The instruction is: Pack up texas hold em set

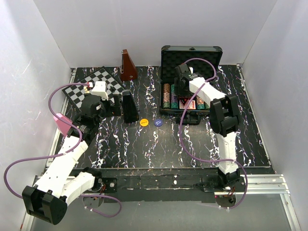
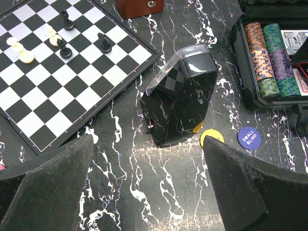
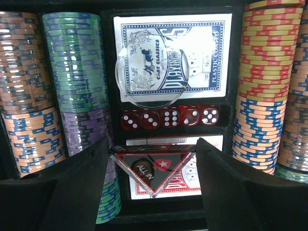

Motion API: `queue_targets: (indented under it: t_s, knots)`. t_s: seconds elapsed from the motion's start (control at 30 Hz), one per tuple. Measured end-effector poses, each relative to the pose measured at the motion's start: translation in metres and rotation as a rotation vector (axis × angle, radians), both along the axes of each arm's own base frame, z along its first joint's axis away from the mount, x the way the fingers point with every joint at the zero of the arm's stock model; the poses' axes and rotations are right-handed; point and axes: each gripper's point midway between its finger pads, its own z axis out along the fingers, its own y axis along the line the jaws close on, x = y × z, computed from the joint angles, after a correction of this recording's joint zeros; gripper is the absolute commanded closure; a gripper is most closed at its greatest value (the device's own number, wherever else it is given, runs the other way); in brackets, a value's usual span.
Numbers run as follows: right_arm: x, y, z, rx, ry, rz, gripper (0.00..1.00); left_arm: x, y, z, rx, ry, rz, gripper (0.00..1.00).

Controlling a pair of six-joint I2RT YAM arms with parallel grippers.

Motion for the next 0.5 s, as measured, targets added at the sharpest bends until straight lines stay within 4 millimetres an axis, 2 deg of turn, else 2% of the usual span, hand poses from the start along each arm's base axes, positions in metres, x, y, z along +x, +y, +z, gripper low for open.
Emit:
queue_targets:
  t_s: [0.5]
  knots:
    - [-0.0013,-0.0008,-0.0013,0.002,0.010,-0.010,0.23,0.0000,0.0000,0.0000,0.000,0.000,0.000,0.02]
